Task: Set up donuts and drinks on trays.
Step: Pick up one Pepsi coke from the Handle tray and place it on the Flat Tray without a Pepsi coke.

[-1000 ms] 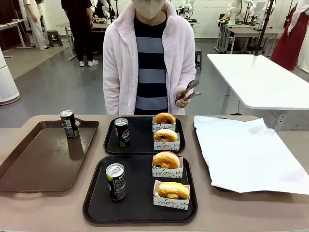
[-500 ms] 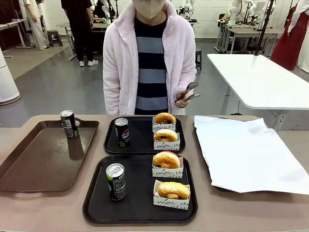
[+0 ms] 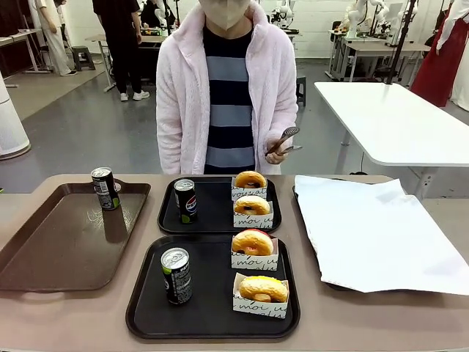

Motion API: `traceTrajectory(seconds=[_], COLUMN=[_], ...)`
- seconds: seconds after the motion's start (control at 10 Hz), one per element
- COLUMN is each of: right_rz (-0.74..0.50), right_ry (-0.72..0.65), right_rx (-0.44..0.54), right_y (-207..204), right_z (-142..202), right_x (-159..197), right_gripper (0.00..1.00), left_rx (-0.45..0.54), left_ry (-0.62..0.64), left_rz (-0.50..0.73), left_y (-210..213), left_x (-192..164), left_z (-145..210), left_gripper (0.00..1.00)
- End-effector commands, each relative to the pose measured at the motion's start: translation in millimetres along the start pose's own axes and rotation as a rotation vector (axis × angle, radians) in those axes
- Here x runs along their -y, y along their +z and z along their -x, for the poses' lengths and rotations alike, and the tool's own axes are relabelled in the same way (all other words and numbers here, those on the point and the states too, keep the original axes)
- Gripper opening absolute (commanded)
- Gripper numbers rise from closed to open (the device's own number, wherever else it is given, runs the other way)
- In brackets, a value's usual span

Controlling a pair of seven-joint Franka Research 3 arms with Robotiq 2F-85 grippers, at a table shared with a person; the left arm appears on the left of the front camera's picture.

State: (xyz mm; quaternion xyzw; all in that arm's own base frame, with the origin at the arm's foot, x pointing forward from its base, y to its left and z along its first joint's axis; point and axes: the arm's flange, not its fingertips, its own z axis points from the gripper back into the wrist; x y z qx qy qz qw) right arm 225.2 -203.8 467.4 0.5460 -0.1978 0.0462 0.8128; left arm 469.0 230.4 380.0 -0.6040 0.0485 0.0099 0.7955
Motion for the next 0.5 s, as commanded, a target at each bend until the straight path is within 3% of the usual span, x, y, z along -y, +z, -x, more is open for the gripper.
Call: traceTrajectory(seconds=[0.0,0.4], right_rz=[-0.025,-0.025], right_ry=[0.018,0.018], right_rx=[0.019,0.019], right_y=[0.8,0.8], right_z=[-3.2,-3.2], right_x=[0.1,0.1], right_gripper=[1.00,1.00], left_rx=[0.004,0.004], left_ry=[-0.003,-0.003], left_rz=[0.003,0.003], left_y=[0.0,0.0], left_x=[4.1,4.1], left_z=[4.6,4.6], left_gripper=[1.00,1.00])
